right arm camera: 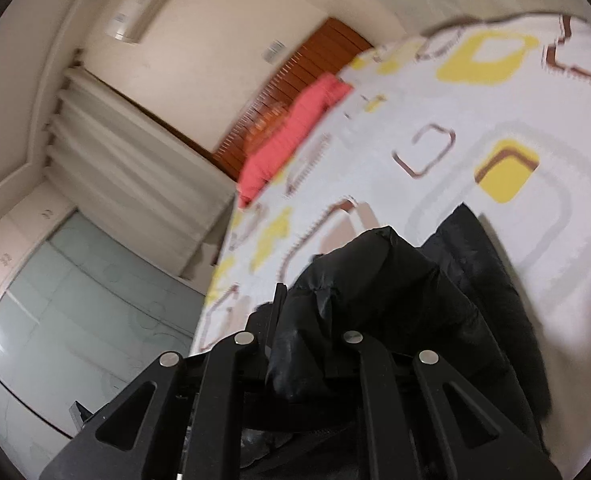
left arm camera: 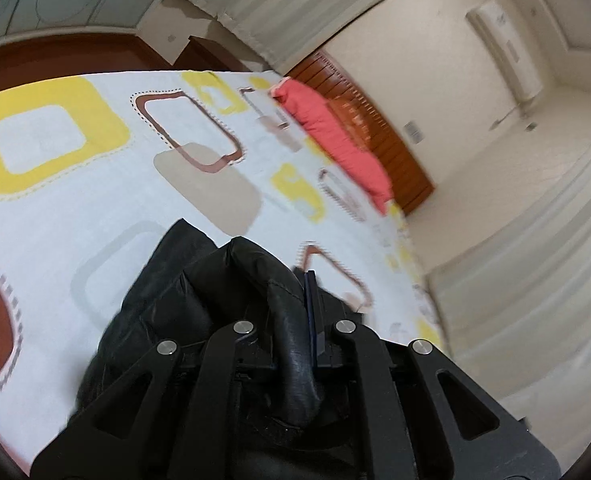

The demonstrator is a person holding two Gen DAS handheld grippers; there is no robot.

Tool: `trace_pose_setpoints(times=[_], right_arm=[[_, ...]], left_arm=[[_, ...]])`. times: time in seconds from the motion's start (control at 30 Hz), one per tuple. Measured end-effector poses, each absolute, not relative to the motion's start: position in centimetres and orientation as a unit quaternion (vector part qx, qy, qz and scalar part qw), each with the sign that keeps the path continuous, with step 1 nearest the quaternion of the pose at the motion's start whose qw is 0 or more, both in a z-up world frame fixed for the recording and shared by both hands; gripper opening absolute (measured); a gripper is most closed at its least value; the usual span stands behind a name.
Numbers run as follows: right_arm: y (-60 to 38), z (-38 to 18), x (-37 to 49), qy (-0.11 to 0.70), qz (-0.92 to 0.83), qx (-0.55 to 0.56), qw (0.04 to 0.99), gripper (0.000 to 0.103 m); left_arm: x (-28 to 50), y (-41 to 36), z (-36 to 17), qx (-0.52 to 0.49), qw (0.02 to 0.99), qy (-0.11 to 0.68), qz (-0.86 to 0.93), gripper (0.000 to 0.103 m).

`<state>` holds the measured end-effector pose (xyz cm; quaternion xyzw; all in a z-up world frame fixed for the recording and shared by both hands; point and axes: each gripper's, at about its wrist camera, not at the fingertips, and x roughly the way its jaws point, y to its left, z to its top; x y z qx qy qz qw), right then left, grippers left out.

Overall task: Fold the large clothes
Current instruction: 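Lift the hem with both tools and fold it toward the collar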

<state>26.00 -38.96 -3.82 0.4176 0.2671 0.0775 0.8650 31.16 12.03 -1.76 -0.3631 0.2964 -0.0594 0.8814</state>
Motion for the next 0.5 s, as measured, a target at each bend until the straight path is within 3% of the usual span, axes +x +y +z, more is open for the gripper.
trace_pose_setpoints(times=[0.4,0.5], right_arm=[[-38.7,-11.6,34.6,0.348,0.022,0.395,0.85,0.012],[-38.6,-11.8,34.9,0.349,0.026,0.398,0.848,0.017]], left_arm=[[39.8,10.6,-8.9,-0.306,0.887,0.346,-0.017,0.009],[40.4,10.8,-9.7,-0.314,0.88,0.356,-0.017,0.01]])
